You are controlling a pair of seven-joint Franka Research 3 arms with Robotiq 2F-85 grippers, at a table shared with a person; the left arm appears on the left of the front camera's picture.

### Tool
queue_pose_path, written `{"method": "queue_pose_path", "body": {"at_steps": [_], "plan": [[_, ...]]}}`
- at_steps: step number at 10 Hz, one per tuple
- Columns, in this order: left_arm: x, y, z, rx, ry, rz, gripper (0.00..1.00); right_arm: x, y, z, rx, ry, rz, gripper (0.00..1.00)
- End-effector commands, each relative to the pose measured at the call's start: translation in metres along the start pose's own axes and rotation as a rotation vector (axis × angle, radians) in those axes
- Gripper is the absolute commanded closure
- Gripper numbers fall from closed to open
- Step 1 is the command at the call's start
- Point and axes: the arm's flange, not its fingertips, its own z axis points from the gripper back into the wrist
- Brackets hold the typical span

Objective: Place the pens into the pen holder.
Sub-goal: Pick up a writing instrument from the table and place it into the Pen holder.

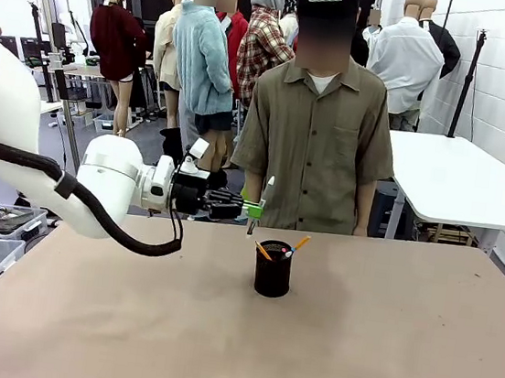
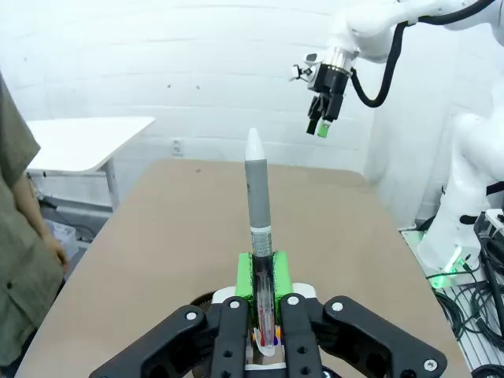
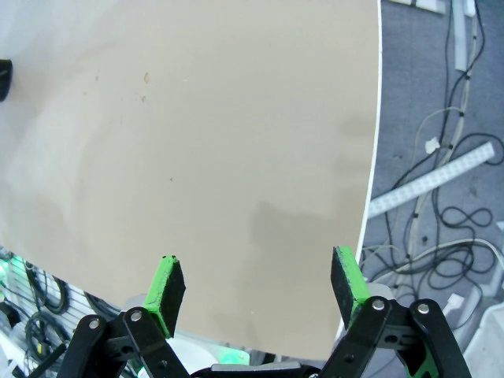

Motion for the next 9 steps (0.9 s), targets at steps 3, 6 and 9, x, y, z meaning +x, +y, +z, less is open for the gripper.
{"method": "queue_pose_path", "body": {"at_steps": [3,6,9], "plan": [[-0.009,0.026,-0.034,-0.026,-0.034,-0.040,1.00,0.000,0.001,-0.001,-0.011,0.020,-0.007,0.07],[-0.025,0.042,-0.050,-0.016,-0.019,-0.008,1.00,0.000,0.001,-0.001,-0.011,0.020,-0.007,0.07],[-0.040,0.045,-0.050,-0.022,-0.010,-0.015,1.00,0.000,0.001,-0.001,-0.011,0.020,-0.007,0.07]]}}
